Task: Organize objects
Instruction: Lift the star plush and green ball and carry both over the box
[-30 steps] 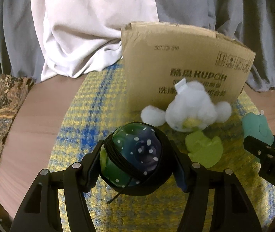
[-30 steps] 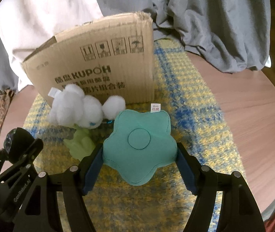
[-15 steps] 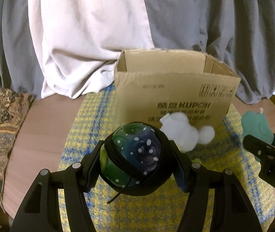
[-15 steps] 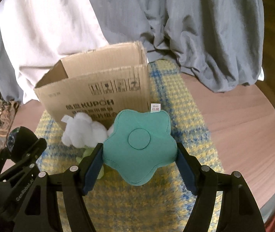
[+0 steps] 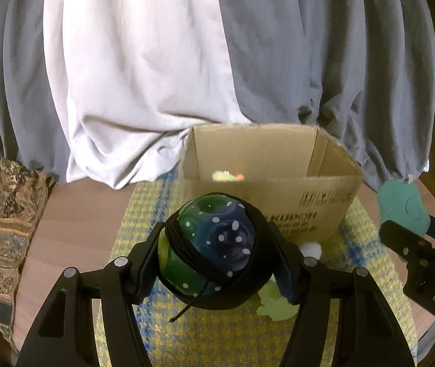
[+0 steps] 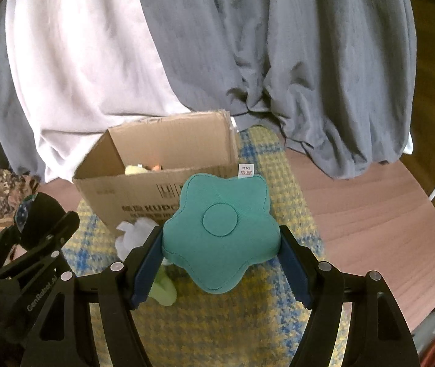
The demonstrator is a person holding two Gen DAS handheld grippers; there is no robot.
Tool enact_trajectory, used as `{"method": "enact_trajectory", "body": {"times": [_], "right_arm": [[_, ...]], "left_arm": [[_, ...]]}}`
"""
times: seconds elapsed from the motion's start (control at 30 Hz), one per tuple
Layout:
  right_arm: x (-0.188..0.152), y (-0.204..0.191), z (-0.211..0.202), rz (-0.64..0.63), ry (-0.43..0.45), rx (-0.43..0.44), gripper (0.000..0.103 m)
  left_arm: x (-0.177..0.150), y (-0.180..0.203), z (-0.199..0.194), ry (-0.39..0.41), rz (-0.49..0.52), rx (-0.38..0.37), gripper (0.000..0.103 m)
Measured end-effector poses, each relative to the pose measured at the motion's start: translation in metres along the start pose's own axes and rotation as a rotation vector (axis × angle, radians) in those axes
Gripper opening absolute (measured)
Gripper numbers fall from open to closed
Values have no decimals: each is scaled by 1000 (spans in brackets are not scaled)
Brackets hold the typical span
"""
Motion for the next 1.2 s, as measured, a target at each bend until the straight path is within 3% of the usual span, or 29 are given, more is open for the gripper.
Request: {"method": "enact_trajectory", "body": {"times": [0.57,1.2], "right_arm": [[51,-5,-9,-5,42,2,72],[94,-22,16,-23,7,2,72]], "left_arm": [[58,5,-6,65,24,0,63],[98,-2,31,17,20,-34,63]]}}
Point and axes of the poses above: each gripper's, at about its wrist camera, not at the fingertips, and z roughly the way its jaws point, y to its right, x to its top, the point moved 10 cm from there along z, roughly the way its jaws point, and after that the axes turned 2 degrees about -y, right-handed, at the moved point
